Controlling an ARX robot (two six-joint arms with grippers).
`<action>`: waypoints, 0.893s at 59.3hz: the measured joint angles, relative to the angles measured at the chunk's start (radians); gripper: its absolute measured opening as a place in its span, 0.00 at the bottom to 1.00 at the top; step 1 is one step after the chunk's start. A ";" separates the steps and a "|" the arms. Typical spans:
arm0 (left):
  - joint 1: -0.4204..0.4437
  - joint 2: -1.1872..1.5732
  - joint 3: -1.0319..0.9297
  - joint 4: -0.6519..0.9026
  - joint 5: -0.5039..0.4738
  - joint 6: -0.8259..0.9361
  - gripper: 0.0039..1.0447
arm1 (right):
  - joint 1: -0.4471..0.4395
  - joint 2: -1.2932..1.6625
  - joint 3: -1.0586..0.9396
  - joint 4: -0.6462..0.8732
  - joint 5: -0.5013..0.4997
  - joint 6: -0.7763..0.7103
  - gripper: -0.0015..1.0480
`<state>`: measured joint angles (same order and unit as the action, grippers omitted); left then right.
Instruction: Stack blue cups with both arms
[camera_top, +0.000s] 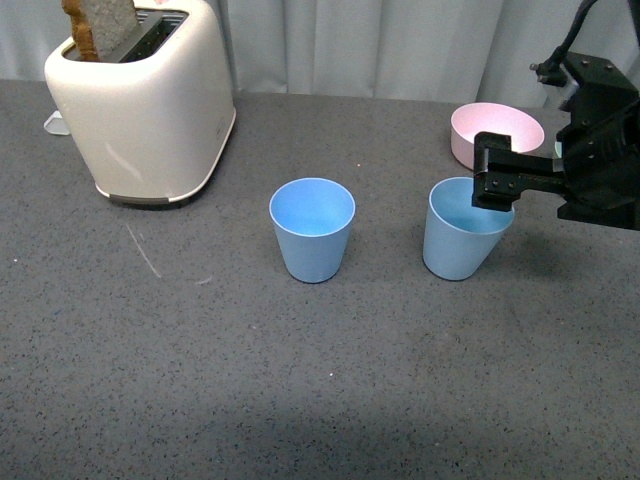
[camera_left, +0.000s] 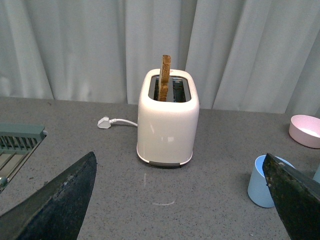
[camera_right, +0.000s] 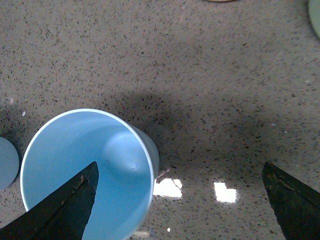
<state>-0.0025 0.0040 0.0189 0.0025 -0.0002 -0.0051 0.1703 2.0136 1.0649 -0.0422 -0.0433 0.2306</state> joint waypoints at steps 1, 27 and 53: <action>0.000 0.000 0.000 0.000 0.000 0.000 0.94 | 0.002 0.009 0.008 -0.008 0.000 0.005 0.91; 0.000 0.000 0.000 0.000 0.000 0.000 0.94 | 0.020 0.058 0.071 -0.074 0.015 0.058 0.39; 0.000 0.000 0.000 0.000 0.000 0.000 0.94 | 0.018 0.026 0.073 -0.102 -0.073 0.102 0.01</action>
<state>-0.0025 0.0040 0.0189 0.0021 -0.0002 -0.0051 0.1886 2.0392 1.1381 -0.1440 -0.1165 0.3325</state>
